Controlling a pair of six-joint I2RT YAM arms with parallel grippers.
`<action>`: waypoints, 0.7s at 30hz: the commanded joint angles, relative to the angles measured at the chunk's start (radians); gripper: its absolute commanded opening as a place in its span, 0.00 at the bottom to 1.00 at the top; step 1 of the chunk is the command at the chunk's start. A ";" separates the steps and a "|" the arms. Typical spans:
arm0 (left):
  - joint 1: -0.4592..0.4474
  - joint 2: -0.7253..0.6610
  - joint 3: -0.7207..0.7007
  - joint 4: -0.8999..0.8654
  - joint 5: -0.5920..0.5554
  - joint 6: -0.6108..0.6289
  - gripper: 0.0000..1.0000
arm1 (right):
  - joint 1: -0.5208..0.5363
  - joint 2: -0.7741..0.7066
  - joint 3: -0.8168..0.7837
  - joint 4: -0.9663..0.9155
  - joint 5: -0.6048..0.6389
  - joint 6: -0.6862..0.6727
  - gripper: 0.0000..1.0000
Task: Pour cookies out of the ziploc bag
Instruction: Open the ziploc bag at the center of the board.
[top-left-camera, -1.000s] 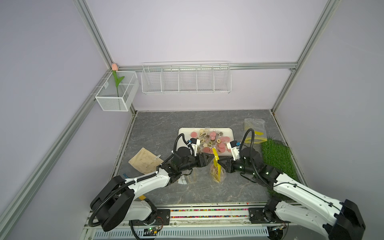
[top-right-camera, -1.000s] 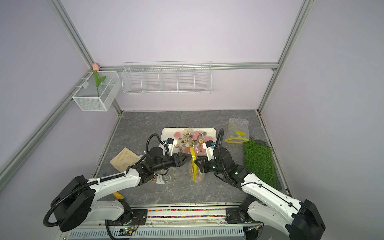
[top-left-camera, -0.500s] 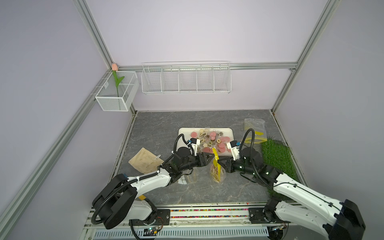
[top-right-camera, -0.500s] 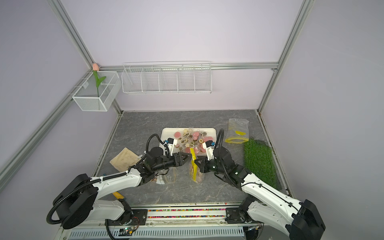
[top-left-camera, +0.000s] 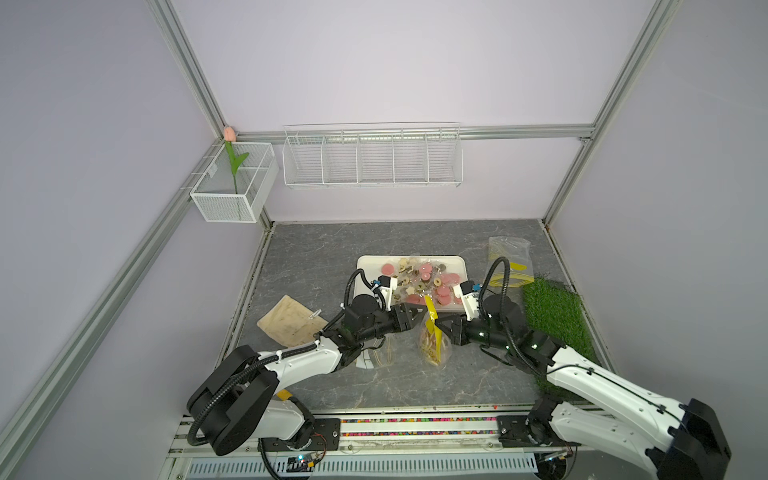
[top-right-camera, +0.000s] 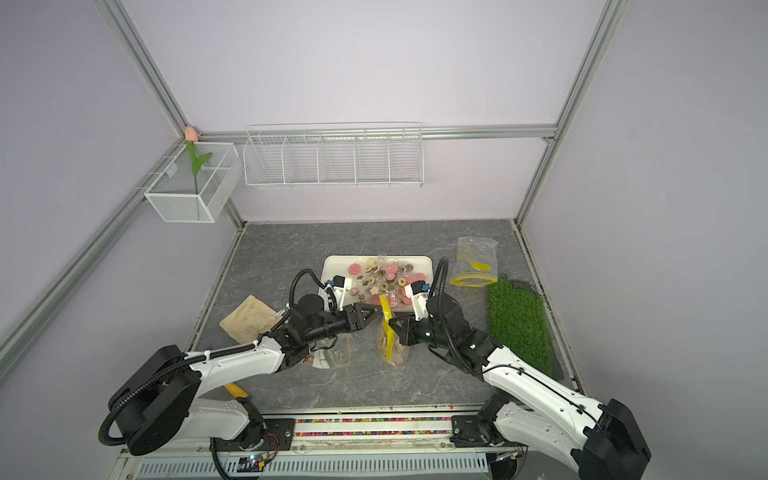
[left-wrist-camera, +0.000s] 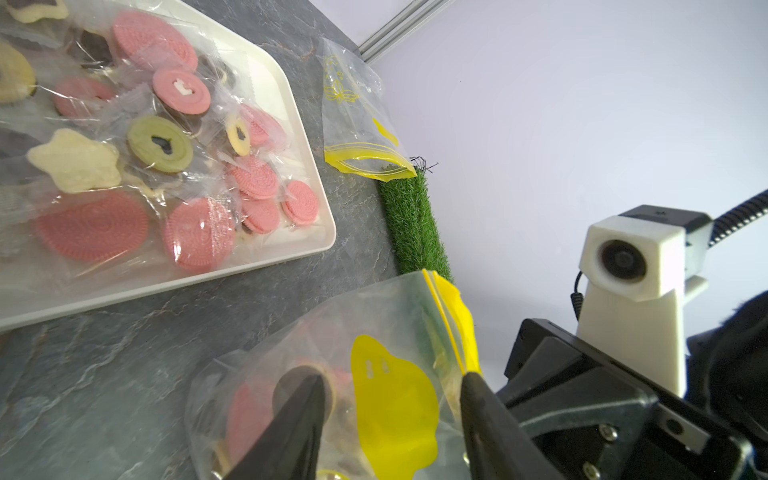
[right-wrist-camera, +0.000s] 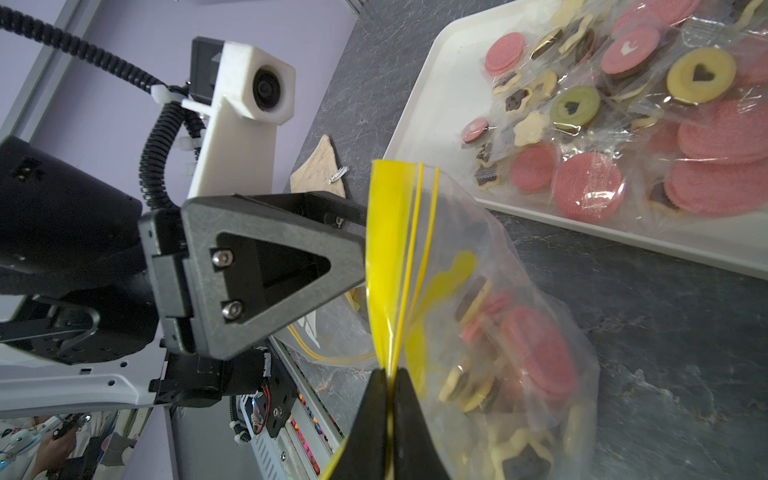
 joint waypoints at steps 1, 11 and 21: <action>0.005 0.005 -0.019 0.052 0.011 -0.028 0.55 | -0.004 -0.003 -0.016 0.037 -0.012 0.003 0.08; 0.006 0.009 -0.041 0.115 0.021 -0.069 0.55 | -0.003 -0.003 -0.018 0.037 -0.011 0.002 0.08; 0.006 0.080 -0.047 0.219 0.041 -0.114 0.55 | -0.004 -0.006 -0.020 0.042 -0.014 0.004 0.07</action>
